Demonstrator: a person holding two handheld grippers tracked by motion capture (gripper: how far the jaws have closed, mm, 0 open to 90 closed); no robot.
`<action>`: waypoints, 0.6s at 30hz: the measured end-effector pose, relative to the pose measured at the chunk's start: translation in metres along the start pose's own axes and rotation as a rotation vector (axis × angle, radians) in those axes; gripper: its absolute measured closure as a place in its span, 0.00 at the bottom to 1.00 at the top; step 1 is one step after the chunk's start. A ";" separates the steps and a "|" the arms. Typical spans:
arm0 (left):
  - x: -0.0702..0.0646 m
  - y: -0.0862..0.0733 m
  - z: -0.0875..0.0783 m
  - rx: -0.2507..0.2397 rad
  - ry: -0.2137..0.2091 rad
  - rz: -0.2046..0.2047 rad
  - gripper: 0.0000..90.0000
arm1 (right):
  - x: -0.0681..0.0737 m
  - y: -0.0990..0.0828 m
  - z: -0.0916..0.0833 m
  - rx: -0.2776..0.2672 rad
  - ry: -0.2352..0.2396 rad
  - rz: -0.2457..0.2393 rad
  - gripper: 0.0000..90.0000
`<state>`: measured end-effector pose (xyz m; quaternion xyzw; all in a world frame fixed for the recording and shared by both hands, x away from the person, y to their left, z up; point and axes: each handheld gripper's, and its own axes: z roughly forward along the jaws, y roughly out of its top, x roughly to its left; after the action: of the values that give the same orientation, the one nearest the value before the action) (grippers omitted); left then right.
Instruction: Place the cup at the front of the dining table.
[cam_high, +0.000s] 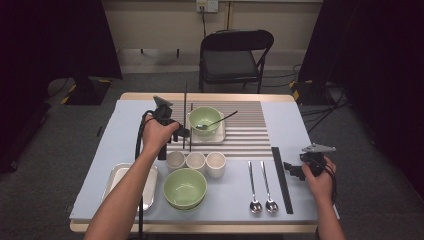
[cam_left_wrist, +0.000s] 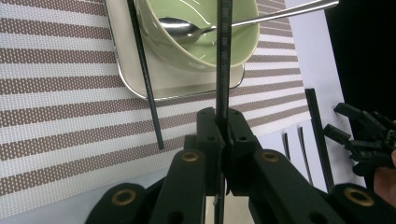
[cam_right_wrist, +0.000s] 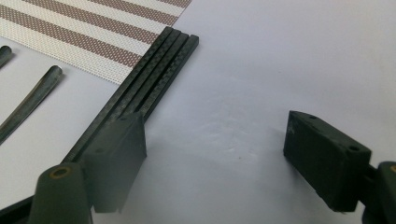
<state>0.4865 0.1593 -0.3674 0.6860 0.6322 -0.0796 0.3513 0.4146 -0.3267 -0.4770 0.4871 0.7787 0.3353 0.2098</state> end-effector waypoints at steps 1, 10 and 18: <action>0.001 0.000 0.001 -0.002 -0.004 0.002 0.96 | 0.000 0.000 0.000 -0.001 -0.001 0.000 0.22; 0.009 0.004 0.001 -0.007 0.019 -0.009 0.96 | 0.000 0.000 0.000 -0.001 0.000 -0.003 0.22; 0.012 0.006 0.004 -0.006 0.022 -0.023 0.96 | 0.000 0.000 0.000 -0.001 0.000 -0.003 0.22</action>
<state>0.4954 0.1673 -0.3750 0.6785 0.6441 -0.0739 0.3454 0.4144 -0.3267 -0.4771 0.4859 0.7793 0.3352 0.2105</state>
